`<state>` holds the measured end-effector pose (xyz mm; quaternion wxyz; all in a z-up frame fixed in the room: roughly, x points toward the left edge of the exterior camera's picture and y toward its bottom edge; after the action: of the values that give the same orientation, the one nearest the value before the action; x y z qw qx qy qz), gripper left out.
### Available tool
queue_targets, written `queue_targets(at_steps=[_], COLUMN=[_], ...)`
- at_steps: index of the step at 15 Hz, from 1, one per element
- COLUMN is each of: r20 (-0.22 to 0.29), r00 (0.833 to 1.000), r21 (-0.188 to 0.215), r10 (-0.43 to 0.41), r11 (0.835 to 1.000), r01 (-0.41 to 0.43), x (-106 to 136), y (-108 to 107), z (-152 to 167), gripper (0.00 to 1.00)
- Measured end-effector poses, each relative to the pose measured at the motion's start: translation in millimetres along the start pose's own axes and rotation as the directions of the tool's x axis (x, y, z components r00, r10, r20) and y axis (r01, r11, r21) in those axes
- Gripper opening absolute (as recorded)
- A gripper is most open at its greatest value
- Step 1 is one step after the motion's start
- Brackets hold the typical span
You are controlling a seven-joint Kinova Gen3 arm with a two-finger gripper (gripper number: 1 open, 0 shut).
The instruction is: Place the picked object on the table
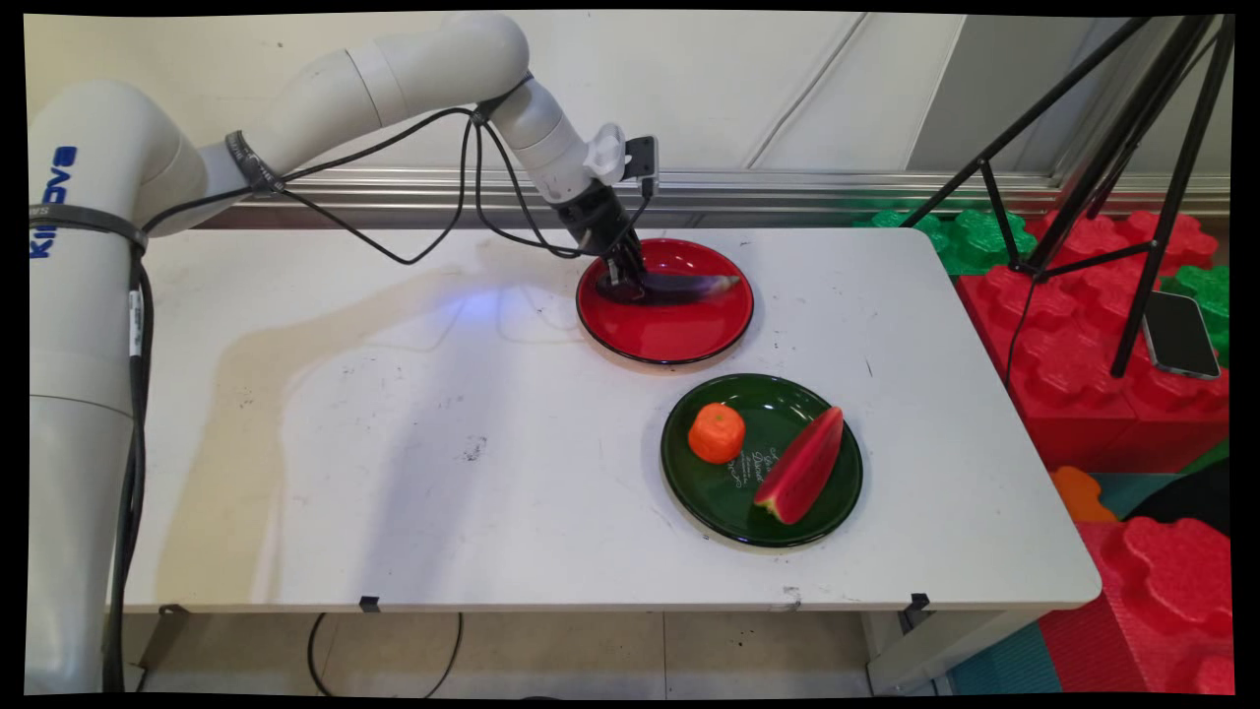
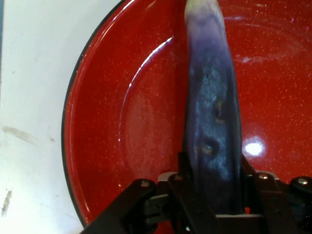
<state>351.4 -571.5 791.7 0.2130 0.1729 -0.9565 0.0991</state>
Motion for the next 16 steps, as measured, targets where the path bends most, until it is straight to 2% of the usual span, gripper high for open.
queue_targets(at_steps=[9, 16], r20=[-0.066, -0.116], r00=[0.997, 0.99], r21=[0.005, 0.013], r10=[-0.049, -0.08], r11=[0.999, 0.997], r01=[0.049, 0.082], x=[-1.8, -10.2], y=[4.3, 16.8], z=[-31.7, -75.8], gripper=[0.0, 0.0])
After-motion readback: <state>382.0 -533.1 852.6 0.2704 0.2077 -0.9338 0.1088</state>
